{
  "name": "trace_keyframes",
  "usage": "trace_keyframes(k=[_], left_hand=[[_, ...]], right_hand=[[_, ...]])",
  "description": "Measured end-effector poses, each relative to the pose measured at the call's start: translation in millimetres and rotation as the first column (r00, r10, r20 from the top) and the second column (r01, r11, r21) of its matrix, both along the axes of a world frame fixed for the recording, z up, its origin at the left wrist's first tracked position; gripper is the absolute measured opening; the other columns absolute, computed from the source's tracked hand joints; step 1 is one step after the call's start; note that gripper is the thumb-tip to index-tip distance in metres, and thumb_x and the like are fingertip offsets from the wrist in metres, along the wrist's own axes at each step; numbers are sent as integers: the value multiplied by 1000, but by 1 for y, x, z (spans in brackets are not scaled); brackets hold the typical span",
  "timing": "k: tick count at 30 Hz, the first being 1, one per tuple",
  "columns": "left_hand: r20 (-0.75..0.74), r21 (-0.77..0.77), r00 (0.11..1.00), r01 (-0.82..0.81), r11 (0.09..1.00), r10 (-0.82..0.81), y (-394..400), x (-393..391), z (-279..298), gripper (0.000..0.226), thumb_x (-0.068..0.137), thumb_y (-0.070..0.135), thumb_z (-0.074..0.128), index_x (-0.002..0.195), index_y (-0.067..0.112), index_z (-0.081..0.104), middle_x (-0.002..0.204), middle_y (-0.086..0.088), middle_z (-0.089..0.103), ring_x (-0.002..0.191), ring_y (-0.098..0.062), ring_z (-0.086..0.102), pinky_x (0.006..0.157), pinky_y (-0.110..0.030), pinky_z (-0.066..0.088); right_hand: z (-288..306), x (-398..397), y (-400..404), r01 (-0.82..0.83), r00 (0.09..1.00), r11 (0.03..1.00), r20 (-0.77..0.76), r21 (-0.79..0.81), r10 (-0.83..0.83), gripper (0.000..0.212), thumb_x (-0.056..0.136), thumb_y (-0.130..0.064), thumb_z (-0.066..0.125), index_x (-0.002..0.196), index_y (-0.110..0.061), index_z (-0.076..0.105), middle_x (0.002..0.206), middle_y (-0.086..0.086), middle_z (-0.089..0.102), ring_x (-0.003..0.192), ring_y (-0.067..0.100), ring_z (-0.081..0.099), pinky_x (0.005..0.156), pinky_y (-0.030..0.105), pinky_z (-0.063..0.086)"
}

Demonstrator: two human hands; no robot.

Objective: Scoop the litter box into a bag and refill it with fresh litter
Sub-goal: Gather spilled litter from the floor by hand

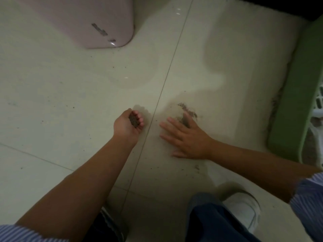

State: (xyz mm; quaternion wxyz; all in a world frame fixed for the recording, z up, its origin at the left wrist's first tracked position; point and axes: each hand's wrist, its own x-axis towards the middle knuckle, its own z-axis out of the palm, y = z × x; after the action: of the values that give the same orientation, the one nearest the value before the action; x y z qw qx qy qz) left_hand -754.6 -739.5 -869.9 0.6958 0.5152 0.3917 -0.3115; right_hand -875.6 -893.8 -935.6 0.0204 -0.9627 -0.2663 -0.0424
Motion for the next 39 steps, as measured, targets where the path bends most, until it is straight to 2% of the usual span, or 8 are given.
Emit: trace_keyframes(k=[6,13,16,21,25,31,34,39], left_hand=[[22,6,994,-105,994,105,6,12,2,38,100,15,29,65,9,42,33,3,47,27,-7,45,33,-10,35],[35,-5,992,-117,993,117,12,25,7,39,101,18,28,65,10,43,34,4,47,29,-7,46,34,-12,36],[23,-6,993,-117,993,117,9,20,5,39,100,18,29,65,10,43,34,4,47,29,-7,46,35,-12,36],[20,36,990,-144,989,143,20,17,4,39,100,18,29,64,11,42,34,4,48,29,-6,46,35,-11,36],[34,65,989,-145,987,143,24,22,5,39,100,17,30,64,11,43,33,4,47,28,-6,46,34,-10,35],[8,25,995,-103,994,103,4,9,5,39,100,14,29,63,10,42,32,3,46,27,-8,44,33,-10,33],[-27,-8,999,-47,999,46,-6,-1,1,39,100,15,28,63,10,41,33,3,46,27,-8,43,34,-9,33],[-71,-7,997,-15,1000,14,-18,-6,2,40,100,17,29,62,10,40,32,3,44,26,-8,42,33,-8,32]], right_hand=[[12,42,-19,194,981,980,7,-33,-194,51,96,-44,20,130,-10,35,140,14,32,144,28,-2,110,54,-4],[8,5,-5,-262,965,963,-15,-70,262,49,92,-42,24,132,-16,35,145,12,38,141,31,11,111,52,-12],[0,24,-19,-31,999,996,36,-87,35,46,98,-32,12,133,-14,34,148,16,25,144,31,-5,111,54,-11],[10,19,29,-120,990,991,74,-51,124,49,90,-36,26,125,-17,55,130,1,59,125,23,49,113,47,-10],[7,5,55,-80,988,986,-141,-143,60,68,75,-64,37,123,-21,59,131,-4,57,125,13,50,112,44,-7],[17,4,8,239,954,957,-145,-163,-263,67,83,-49,25,120,-5,60,128,8,59,130,22,44,113,46,-14],[23,7,-16,221,972,974,-74,-59,-225,61,97,-45,11,129,-3,41,140,9,43,145,26,1,114,47,-7],[33,50,-35,295,937,908,-277,298,-213,75,97,-48,11,125,12,47,132,33,47,124,49,39,114,33,18]])
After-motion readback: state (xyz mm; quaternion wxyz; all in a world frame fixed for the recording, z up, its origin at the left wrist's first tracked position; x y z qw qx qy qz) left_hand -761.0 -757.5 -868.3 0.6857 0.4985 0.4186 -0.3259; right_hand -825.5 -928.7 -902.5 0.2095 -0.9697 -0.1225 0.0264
